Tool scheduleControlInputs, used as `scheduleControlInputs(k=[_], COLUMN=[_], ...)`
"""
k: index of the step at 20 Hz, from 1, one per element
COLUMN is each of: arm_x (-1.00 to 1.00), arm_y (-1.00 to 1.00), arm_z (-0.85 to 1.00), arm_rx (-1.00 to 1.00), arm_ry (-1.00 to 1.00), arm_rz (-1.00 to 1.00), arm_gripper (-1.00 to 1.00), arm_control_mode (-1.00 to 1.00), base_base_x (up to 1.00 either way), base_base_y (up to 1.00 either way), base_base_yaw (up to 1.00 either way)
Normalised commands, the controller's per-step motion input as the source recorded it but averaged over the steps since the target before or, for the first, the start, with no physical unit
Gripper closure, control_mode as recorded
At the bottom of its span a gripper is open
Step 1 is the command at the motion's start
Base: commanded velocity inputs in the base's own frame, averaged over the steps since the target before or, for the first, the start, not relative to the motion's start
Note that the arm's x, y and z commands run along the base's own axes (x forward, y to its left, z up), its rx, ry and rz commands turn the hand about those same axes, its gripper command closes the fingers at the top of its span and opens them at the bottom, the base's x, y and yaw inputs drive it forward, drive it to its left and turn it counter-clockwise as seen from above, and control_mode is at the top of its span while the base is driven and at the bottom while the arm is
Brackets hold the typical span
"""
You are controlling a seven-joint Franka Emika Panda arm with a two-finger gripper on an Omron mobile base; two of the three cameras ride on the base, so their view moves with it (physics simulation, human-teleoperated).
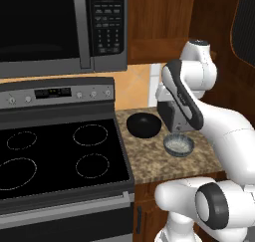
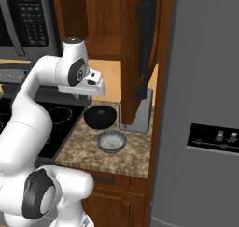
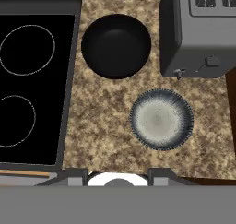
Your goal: Pick up the bowls on the counter and stack them on top of one another in the open cabinet. Place the smaller bowl on top of the larger bowl.
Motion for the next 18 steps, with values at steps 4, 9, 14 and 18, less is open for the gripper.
scheduleControlInputs(k=[4,9,14,18], arm_x=[0.02,-0.06,-0.37,-0.11], arm_y=[0.00,-0.22,-0.89,-0.71], arm_z=[-0.07,-0.47,-0.91,-1.00], arm_rx=[0.00,0.01,0.13,0.14], arm_ry=[0.12,0.09,0.09,0.19], arm_rz=[0.00,-0.11,-0.50,-0.65], arm_gripper=[-1.00,-1.00,-1.00,-1.00], arm_control_mode=[-1.00,-1.00,-1.00,-1.00], base_base_x=[0.00,0.00,0.00,0.00], base_base_y=[0.00,0.00,0.00,0.00], base_base_yaw=[0.00,0.00,0.00,0.00])
